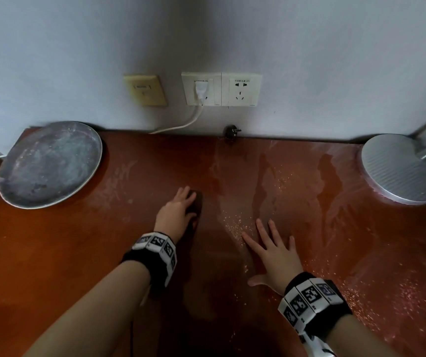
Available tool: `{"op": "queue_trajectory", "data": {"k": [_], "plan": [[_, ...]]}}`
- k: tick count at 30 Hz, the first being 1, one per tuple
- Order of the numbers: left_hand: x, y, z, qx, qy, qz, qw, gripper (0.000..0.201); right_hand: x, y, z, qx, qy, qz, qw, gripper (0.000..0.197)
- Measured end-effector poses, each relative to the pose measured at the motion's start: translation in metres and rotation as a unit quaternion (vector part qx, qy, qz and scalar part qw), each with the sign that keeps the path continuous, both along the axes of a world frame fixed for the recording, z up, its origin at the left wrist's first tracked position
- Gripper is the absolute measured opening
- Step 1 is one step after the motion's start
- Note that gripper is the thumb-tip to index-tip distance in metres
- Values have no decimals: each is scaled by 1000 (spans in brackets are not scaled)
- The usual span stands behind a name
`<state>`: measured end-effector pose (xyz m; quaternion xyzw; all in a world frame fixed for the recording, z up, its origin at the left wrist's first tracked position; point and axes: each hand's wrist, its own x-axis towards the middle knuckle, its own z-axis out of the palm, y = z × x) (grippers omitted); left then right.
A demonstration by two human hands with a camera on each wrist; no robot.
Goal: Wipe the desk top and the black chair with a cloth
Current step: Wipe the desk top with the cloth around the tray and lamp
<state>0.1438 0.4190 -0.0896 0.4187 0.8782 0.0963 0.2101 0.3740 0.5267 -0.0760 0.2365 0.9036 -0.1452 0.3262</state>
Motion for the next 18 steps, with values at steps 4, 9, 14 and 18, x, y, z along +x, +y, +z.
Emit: {"op": "queue_trajectory", "data": {"k": [4,9,14,18], "plan": [[5,6,3,7,-6,-4,1000,58,0,0,-1,0,2,1,1000,109],[91,-9,4,24,-63,-239,969,61,1,0,-1,2,4,2,1000,110],[72,-8,2,32,-32,-146,988,60,2,0,1,-6,13,-6,1000,112],[33,4,13,0,-2,-1,1000,59,3,1,-1,-13,25,-15,1000,113]]}}
